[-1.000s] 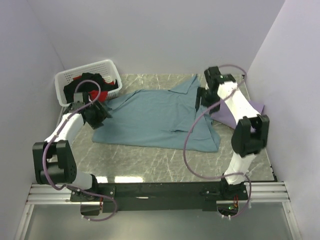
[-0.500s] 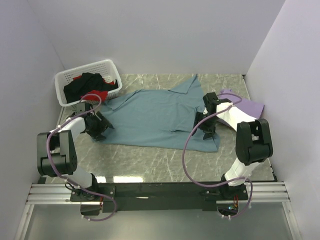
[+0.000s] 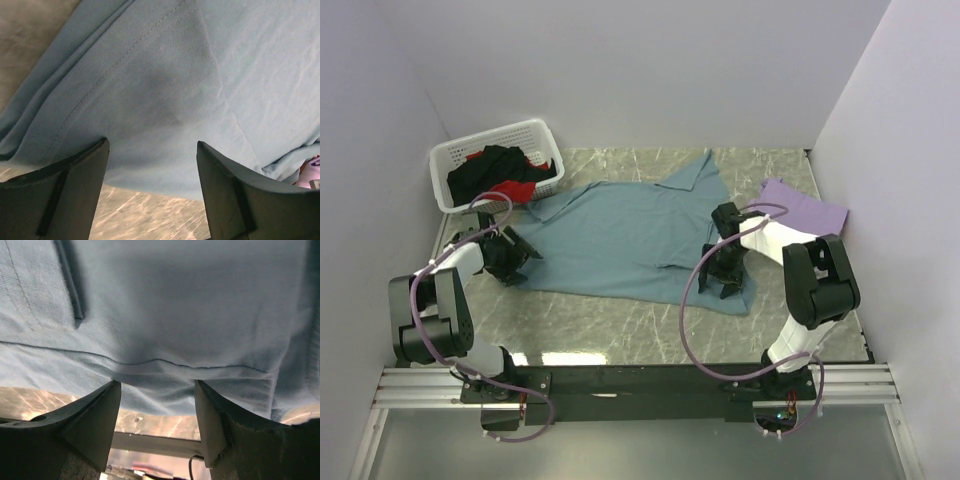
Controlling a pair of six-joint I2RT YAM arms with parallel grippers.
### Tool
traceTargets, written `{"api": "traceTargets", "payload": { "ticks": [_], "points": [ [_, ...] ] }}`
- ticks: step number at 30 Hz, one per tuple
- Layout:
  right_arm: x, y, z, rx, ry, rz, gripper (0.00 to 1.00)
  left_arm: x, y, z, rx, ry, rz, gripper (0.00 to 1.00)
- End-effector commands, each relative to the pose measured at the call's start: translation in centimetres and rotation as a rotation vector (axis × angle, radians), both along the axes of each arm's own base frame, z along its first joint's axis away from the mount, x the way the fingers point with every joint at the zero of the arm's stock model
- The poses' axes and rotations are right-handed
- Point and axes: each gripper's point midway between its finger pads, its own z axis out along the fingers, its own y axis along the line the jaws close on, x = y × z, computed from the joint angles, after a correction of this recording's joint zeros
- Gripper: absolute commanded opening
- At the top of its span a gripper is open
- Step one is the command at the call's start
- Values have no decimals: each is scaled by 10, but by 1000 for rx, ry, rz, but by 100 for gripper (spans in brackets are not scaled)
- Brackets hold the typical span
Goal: Fold and stack the t-shirts
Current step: Fold the tshirt
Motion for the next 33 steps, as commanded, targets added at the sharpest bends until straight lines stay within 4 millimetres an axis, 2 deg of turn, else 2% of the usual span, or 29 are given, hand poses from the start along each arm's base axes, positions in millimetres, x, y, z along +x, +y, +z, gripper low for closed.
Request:
{"api": "traceTargets", "payload": {
  "ticks": [1,8,14,17,21,22,25,28,30,33],
  "points": [
    [-46,3,-25,-60,141,22,67,-28,14,-14,58,86,11,78],
    [-92,18,-28,-93,212,57,67,-40,32,-12,102,98,17,79],
    [-109,15,-22,-115,222,61,68,-38,46,-3,132,91,50,82],
    [-111,16,-15,-112,211,64,68,-37,53,1,144,76,58,82],
    [-95,23,7,-102,142,102,68,-28,50,14,133,1,37,82],
    [-85,30,21,-84,102,115,68,-26,48,19,128,-25,28,82],
    [-69,39,43,-76,27,159,68,-22,38,29,81,-70,5,82],
    [-44,52,67,-50,-66,172,67,-20,36,37,76,-101,1,82],
    [-38,56,68,-36,-94,177,67,-20,38,40,86,-112,10,82],
    [-34,59,51,-41,-67,192,63,-21,36,36,74,-100,7,82]
  ]
}}
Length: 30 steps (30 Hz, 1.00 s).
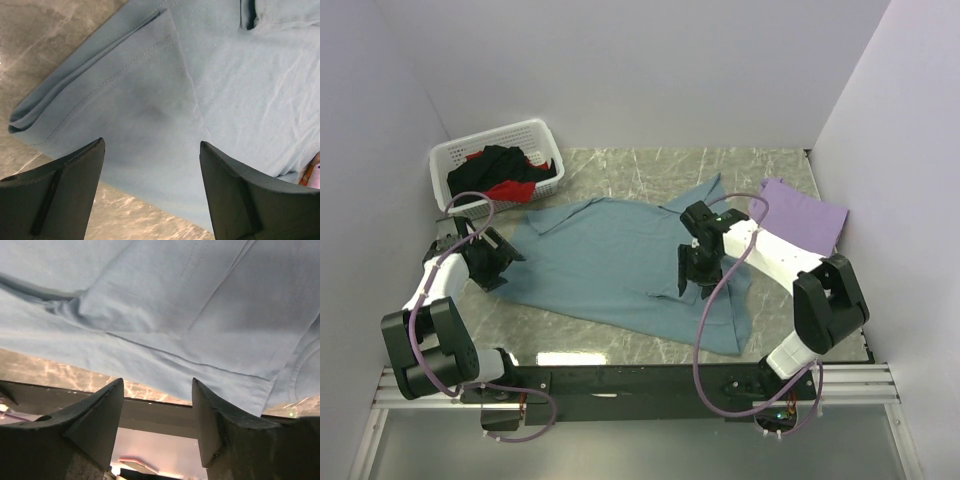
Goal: Fold and stack the t-shirts
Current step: Fold the tshirt
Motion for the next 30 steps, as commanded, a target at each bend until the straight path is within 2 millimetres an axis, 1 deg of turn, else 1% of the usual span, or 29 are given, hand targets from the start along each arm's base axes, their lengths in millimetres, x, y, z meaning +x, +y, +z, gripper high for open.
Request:
{"api": "traceTargets", "payload": {
  "ticks": [1,2,3,6,11,18,21,24,25,27,30],
  "points": [
    [3,-2,-14,-35,12,29,62,4,-3,6,-9,-37,-23,82],
    [4,1,-20,-25,12,35,58,5,-3,5,-12,-34,-22,82],
    [4,0,-28,-35,27,39,57,5,-3,5,-13,-32,-22,82],
    [7,1,-38,-44,31,51,53,6,-1,8,-4,-36,-25,82],
    [12,3,-47,-45,24,55,51,6,1,13,18,-39,-35,82],
    [9,4,-62,-44,50,64,45,-1,0,11,15,-27,-40,82],
    [9,2,-63,-47,46,70,42,-2,-1,10,14,-25,-39,82],
    [7,0,-66,-57,60,76,37,-2,-1,11,14,-30,-39,82],
    [6,0,-65,-60,62,79,33,-2,-1,11,14,-30,-39,82],
    [8,-1,-60,-64,52,80,29,-2,-1,12,13,-33,-39,82],
    [11,-4,-49,-82,36,84,27,-3,-2,11,13,-32,-37,82]
  ]
}}
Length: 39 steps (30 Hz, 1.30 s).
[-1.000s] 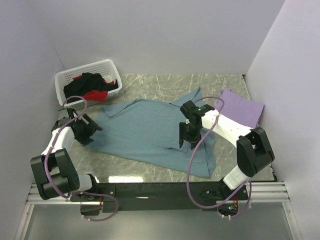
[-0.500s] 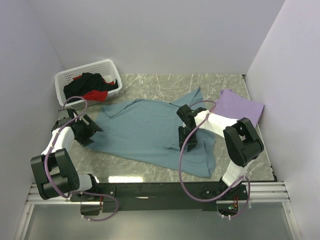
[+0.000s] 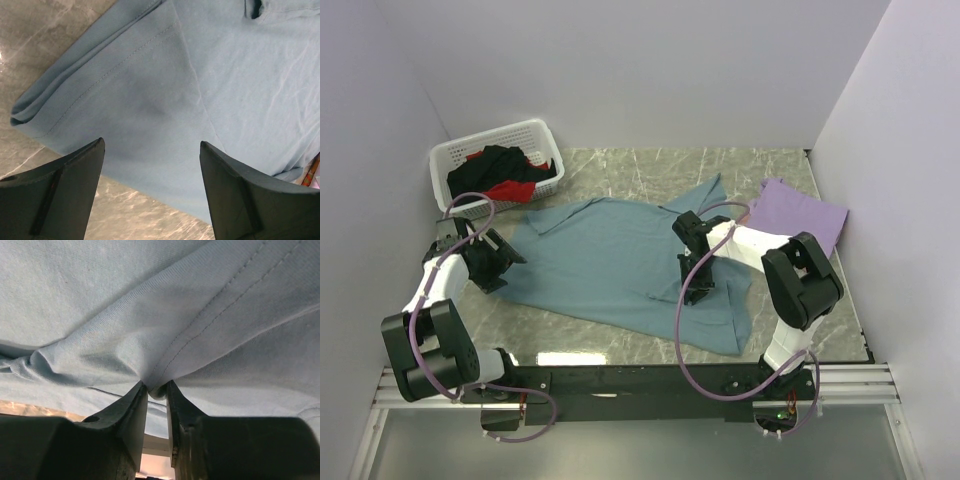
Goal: Fold and stack the t-shirts
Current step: Fold the tshirt
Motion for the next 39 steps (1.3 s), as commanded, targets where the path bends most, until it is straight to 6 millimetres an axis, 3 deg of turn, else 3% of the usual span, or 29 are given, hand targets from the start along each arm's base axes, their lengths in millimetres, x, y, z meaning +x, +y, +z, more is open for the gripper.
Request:
{"api": "traceTargets", "payload": {
  "ticks": [1,10,18,25,32,39],
  "points": [
    [6,-4,15,-33,-27,23,27,3,1,11,14,-46,-13,82],
    [25,-4,31,-71,-55,66,28,3,3,11,24,-46,-5,82],
    [58,11,33,-76,-89,105,14,3,3,14,30,-54,2,83],
    [87,25,34,-79,-105,124,11,2,4,13,33,-51,6,83],
    [101,34,39,-68,-112,147,11,1,4,10,34,-39,10,83],
    [105,41,43,-45,-112,163,22,1,5,9,37,-34,14,83]
  ]
}}
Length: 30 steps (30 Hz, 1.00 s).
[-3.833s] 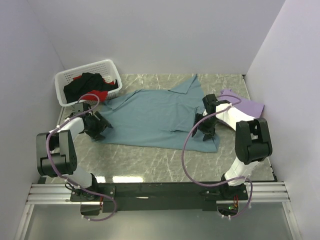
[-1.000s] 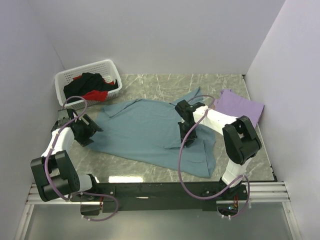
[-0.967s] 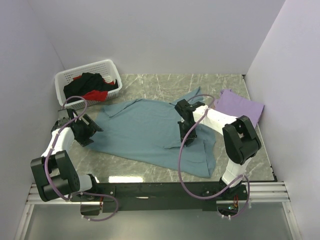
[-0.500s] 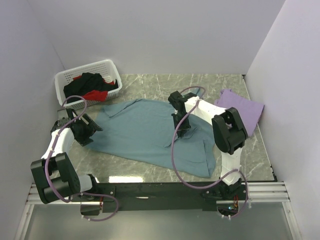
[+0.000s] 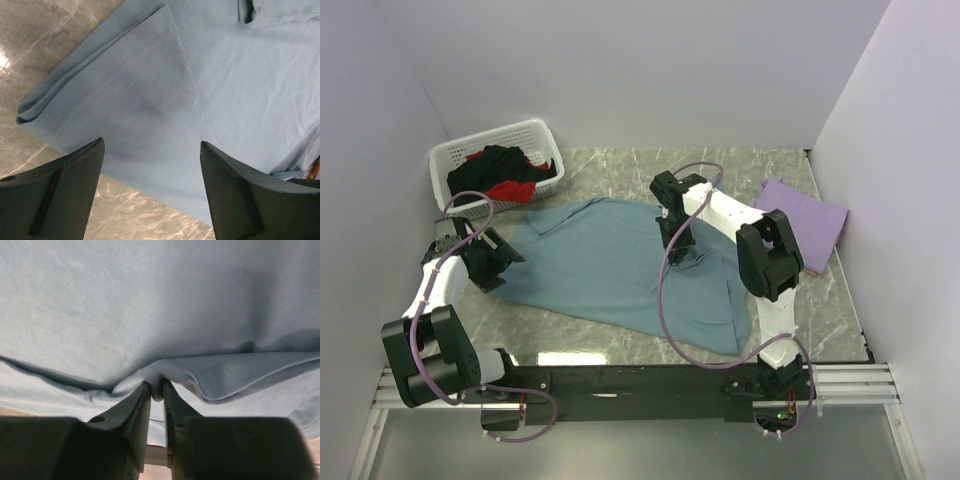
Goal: Fold and stack the t-shirts
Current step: Fold the tshirt
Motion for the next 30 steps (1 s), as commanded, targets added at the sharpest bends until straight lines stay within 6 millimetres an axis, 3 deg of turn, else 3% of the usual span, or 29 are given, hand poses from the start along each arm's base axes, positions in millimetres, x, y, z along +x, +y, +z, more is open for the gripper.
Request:
{"api": "traceTargets", "payload": {
  "ticks": [1,6,15,18,21,25,26,28,30],
  "points": [
    [7,7,10,17,-17,27,24,0,3,2,17,-8,9,83],
    [9,17,18,75,-18,46,34,-1,4,0,19,-2,13,83],
    [0,55,17,286,60,71,38,-1,4,1,24,0,18,83],
    [0,59,20,309,53,62,38,-1,5,0,25,3,19,83],
    [2,51,23,289,40,38,38,-1,6,2,35,0,23,83],
    [-3,23,29,270,-2,-29,39,11,6,11,52,-41,14,83],
    [-14,11,20,244,25,-47,40,13,5,13,50,-46,14,83],
    [-20,-1,24,238,-2,-66,41,22,0,18,48,-63,4,82],
    [-35,-17,12,217,26,-101,43,33,-11,25,44,-95,-20,82]
  ]
}}
